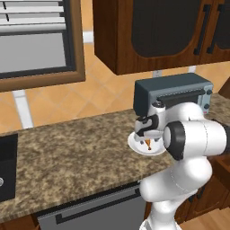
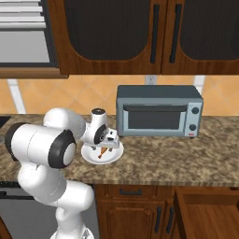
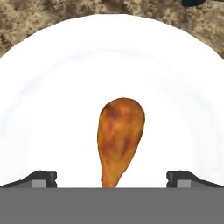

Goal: Pick up the knife from the drawer and place it on the cutting board. Then place the meat from the plate to the cutting board.

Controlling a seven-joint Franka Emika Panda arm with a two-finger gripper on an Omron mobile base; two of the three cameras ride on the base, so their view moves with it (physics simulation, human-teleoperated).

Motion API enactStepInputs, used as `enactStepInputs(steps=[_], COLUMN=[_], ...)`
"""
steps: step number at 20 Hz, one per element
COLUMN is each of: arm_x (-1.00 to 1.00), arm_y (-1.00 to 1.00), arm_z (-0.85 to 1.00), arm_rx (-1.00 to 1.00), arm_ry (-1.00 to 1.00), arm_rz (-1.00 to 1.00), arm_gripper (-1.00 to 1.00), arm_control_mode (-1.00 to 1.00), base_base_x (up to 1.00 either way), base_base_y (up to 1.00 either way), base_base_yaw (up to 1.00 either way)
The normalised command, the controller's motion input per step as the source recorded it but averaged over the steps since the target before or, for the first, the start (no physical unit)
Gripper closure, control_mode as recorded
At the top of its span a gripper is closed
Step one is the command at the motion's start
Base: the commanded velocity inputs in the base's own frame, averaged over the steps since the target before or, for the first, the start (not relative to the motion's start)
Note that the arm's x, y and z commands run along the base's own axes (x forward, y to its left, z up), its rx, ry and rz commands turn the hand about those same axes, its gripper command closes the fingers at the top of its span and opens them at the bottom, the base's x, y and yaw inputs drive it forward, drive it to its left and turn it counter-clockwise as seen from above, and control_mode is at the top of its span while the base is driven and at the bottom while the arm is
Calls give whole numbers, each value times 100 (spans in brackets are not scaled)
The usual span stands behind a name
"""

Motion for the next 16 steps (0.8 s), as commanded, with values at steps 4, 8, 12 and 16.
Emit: enactStepInputs(steps=[4, 8, 12, 16], arm_x=[14, 29, 37, 0], arm_y=[-9, 0, 0, 8], arm_z=[-26, -17, -7, -17], arm_rx=[0, 0, 0, -1], arm_ry=[4, 3, 5, 2], arm_rz=[-1, 0, 0, 0], arm_gripper=[-100, -100, -100, 100], arm_control_mode=[-100, -100, -100, -100], base_base_x=[0, 0, 0, 0], base_base_y=[0, 0, 0, 0], base_base_yaw=[0, 0, 0, 0])
